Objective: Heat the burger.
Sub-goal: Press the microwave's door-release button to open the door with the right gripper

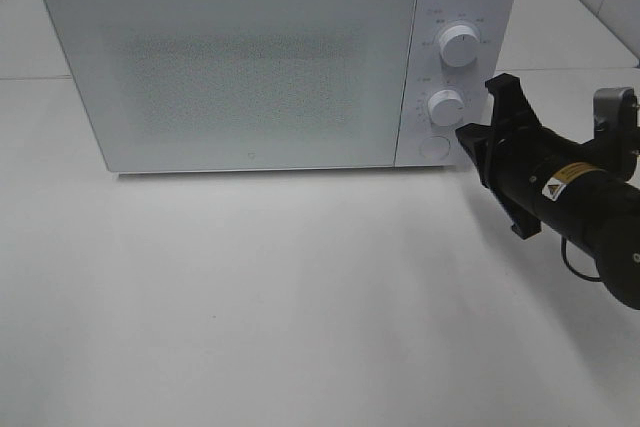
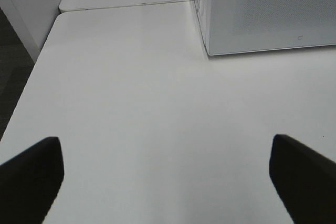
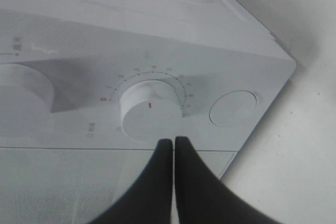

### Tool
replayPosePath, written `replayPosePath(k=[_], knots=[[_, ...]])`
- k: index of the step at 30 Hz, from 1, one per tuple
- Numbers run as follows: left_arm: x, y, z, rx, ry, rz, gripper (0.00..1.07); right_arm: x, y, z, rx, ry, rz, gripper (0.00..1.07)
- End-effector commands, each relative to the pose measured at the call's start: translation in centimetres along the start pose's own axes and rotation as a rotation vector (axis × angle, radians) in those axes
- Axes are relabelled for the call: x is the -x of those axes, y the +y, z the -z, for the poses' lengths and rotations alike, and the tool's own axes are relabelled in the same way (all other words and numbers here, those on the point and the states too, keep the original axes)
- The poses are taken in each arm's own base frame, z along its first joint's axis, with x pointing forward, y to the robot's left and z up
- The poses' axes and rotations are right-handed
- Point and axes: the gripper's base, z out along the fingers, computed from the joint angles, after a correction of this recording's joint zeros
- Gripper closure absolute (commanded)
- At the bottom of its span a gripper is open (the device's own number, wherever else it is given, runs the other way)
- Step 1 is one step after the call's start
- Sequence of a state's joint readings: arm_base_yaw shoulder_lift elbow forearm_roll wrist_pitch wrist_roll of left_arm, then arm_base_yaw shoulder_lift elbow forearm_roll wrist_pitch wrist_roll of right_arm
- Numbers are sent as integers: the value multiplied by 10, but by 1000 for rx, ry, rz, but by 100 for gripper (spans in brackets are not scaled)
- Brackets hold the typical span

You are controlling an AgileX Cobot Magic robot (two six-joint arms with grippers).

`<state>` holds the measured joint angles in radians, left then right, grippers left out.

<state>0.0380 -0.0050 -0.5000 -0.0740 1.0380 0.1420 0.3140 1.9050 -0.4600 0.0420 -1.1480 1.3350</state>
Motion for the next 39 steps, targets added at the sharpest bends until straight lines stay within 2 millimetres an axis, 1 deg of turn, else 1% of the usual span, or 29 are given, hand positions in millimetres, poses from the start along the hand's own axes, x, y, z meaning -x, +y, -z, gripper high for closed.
replayPosePath(k=[1,2,5,7,8,10,17,19,27,34,37,39], knots=[[-1,0,2,5,-18,2,6,-5,-3,-12,-29,7,-49,107],[-1,0,2,5,-18,2,6,-5,-4,-17,-38,9,-60,107],[-1,0,2,5,-18,2,6,-5,-4,-20,-43,9,-69,107],[-1,0,2,5,-18,2,6,-5,-6,-28,-67,0,-89,107],[-1,0,2,5,-18,2,6,-5,-6,-28,-67,0,-89,107],[-1,0,2,5,-18,2,6,-6,-8,-37,-104,5,-118,107],[-1,0,2,5,-18,2,6,-5,-16,-47,-142,-30,-176,107],[-1,0,2,5,-18,2,6,-6,-19,-53,-153,-28,-192,107],[-1,0,2,5,-18,2,6,-7,-18,-65,-157,-26,-189,107],[-1,0,2,5,-18,2,6,-8,-21,-69,-165,-23,-188,107],[-1,0,2,5,-18,2,6,-7,-18,-72,-149,-25,-179,107],[-1,0,2,5,-18,2,6,-5,-9,-77,-83,-35,-158,107]])
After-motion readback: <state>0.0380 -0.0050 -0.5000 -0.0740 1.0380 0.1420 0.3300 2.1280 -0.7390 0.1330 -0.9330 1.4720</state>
